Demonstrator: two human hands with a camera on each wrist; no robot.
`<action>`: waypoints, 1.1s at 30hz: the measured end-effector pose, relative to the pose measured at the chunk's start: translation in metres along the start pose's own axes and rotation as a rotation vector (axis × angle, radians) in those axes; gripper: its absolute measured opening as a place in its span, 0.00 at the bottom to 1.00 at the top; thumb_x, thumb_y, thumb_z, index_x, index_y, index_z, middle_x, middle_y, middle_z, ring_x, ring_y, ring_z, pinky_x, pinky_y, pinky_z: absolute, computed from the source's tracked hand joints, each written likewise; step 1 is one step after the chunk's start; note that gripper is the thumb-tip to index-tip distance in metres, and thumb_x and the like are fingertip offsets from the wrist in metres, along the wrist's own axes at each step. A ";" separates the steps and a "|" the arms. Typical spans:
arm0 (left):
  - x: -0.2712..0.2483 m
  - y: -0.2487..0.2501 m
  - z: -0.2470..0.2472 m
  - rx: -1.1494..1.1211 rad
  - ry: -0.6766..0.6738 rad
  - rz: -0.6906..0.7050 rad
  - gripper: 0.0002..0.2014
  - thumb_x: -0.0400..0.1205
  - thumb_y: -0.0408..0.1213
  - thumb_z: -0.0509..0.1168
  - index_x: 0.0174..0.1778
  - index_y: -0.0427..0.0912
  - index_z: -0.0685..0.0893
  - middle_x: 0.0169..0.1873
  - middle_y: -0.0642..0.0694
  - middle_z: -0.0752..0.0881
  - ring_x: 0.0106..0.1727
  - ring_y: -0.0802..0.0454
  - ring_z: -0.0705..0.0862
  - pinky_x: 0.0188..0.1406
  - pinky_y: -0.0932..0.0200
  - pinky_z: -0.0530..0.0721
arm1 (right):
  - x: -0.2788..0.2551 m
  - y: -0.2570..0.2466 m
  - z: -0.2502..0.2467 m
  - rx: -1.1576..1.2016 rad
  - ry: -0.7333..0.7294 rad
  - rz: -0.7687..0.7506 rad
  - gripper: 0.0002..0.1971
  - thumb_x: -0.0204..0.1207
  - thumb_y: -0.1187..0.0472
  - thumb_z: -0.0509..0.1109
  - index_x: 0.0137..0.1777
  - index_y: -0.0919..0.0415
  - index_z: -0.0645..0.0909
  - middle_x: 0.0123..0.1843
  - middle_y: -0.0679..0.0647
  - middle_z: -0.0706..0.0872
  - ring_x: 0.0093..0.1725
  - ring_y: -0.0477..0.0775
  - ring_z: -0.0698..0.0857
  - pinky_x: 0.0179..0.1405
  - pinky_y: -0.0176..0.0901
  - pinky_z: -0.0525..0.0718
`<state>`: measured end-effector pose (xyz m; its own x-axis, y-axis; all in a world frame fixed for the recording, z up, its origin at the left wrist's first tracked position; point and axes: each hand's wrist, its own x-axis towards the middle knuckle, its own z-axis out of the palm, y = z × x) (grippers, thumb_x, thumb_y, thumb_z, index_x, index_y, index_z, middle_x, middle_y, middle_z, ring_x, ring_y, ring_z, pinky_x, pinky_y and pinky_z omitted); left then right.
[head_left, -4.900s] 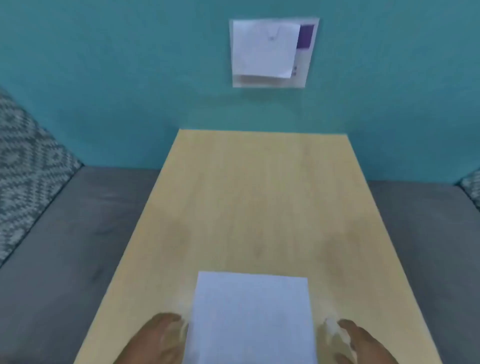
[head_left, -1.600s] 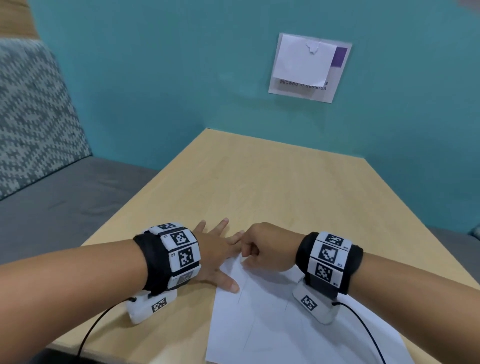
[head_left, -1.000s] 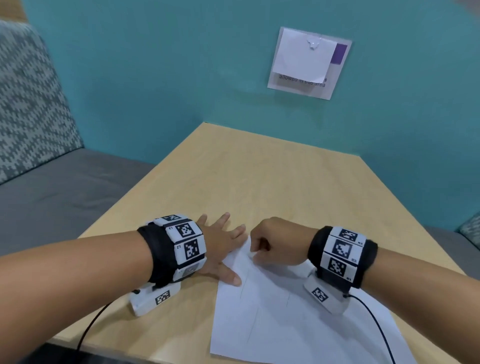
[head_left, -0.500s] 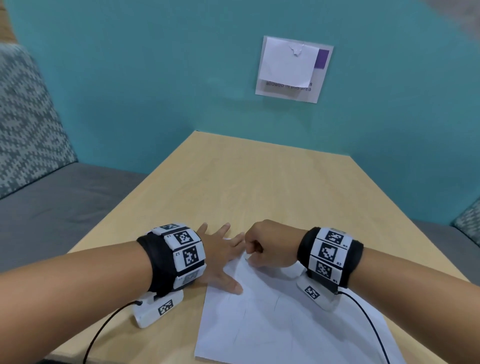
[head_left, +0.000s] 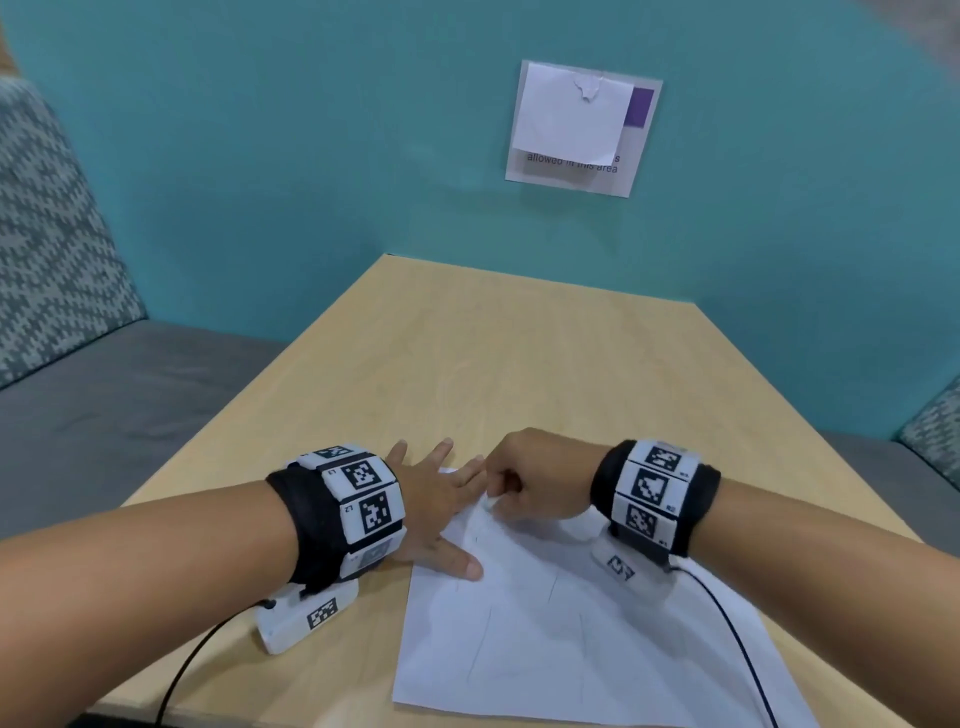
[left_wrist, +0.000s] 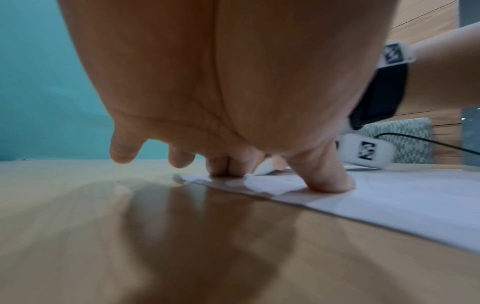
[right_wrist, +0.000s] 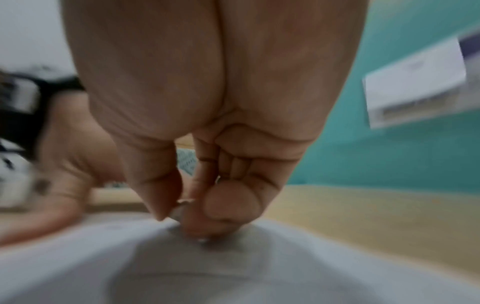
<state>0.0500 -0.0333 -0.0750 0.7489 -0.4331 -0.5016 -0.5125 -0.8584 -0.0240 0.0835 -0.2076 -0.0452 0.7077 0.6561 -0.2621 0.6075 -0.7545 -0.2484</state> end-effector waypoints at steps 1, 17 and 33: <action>0.000 0.001 0.000 0.007 -0.006 -0.005 0.51 0.79 0.74 0.54 0.87 0.55 0.33 0.86 0.58 0.32 0.86 0.41 0.29 0.80 0.23 0.38 | 0.001 0.002 -0.001 -0.002 0.014 0.016 0.07 0.75 0.61 0.72 0.42 0.66 0.84 0.34 0.51 0.83 0.31 0.49 0.77 0.32 0.39 0.75; -0.001 0.004 -0.002 0.026 -0.026 -0.030 0.52 0.80 0.73 0.54 0.88 0.49 0.33 0.86 0.56 0.31 0.86 0.42 0.30 0.81 0.25 0.40 | -0.008 0.015 -0.002 -0.006 0.047 0.024 0.04 0.75 0.60 0.73 0.42 0.61 0.83 0.32 0.45 0.80 0.30 0.43 0.75 0.30 0.35 0.73; -0.004 0.007 -0.005 0.027 -0.046 -0.045 0.52 0.80 0.73 0.53 0.88 0.48 0.33 0.86 0.56 0.30 0.86 0.42 0.29 0.81 0.26 0.42 | -0.019 0.019 0.002 -0.005 0.022 0.020 0.04 0.74 0.58 0.73 0.41 0.58 0.83 0.33 0.43 0.81 0.32 0.46 0.78 0.35 0.40 0.78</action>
<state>0.0451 -0.0391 -0.0687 0.7519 -0.3803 -0.5385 -0.4899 -0.8689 -0.0704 0.0810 -0.2343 -0.0473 0.7273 0.6404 -0.2467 0.5951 -0.7676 -0.2382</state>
